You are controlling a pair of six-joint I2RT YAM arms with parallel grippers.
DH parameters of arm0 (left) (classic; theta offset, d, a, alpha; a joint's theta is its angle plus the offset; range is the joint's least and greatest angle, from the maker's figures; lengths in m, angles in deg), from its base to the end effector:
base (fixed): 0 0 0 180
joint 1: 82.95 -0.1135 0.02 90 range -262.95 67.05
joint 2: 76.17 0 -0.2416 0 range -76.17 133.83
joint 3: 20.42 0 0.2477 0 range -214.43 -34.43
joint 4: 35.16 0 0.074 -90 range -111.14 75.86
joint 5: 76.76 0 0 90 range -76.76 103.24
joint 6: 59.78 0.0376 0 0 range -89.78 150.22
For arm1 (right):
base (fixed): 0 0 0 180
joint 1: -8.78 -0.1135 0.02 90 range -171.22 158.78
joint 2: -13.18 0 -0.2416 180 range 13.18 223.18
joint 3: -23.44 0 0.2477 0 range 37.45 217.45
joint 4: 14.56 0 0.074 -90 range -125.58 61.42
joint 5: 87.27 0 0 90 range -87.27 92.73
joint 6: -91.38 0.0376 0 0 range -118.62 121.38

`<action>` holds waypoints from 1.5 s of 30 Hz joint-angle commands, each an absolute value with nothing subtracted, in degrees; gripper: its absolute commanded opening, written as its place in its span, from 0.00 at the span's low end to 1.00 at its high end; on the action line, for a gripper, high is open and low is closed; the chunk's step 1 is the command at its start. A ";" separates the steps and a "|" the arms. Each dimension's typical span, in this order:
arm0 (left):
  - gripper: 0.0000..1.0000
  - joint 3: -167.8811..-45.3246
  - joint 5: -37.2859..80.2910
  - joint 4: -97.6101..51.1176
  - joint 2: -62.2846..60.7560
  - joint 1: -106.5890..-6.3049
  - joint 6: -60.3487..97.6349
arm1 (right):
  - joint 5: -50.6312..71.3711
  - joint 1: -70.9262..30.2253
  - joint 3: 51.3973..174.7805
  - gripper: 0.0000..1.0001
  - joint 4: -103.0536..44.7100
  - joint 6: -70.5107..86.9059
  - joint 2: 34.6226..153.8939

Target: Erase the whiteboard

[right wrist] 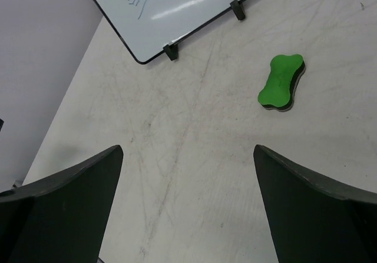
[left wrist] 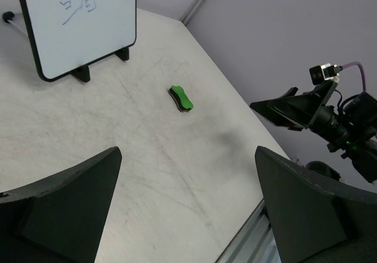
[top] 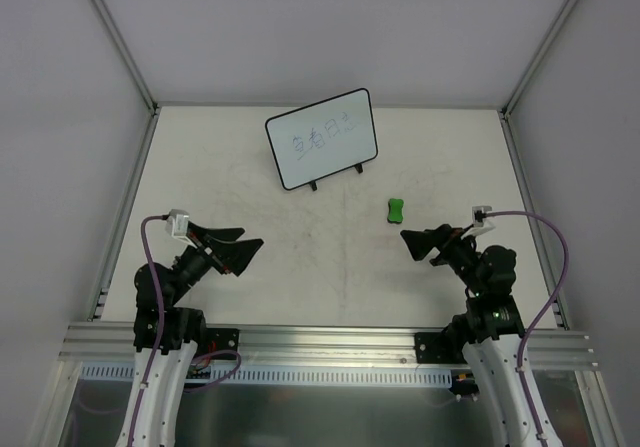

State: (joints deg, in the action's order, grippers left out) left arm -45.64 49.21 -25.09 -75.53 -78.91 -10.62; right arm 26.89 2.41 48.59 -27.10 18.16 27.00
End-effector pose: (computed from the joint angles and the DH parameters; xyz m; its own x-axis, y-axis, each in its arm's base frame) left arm 0.1030 -0.0294 0.2454 -0.2191 -0.5151 -0.8286 0.6357 0.5689 -0.5218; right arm 0.1340 0.0304 0.2176 -0.1667 0.2464 -0.9547 -0.4802 0.8254 0.2969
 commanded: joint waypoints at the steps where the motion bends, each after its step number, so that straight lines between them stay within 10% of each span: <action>1: 0.99 -48.67 43.48 -30.08 -73.76 -79.17 -6.96 | 23.30 2.10 55.36 0.99 -33.02 16.07 31.43; 22: 0.99 -81.71 50.06 -69.02 -5.89 -80.48 -5.37 | 10.49 -3.08 94.13 0.88 -62.93 4.64 69.94; 45: 0.93 -92.87 56.13 -88.47 26.66 -84.35 -8.19 | -3.69 -9.68 108.38 0.87 -68.30 2.44 93.94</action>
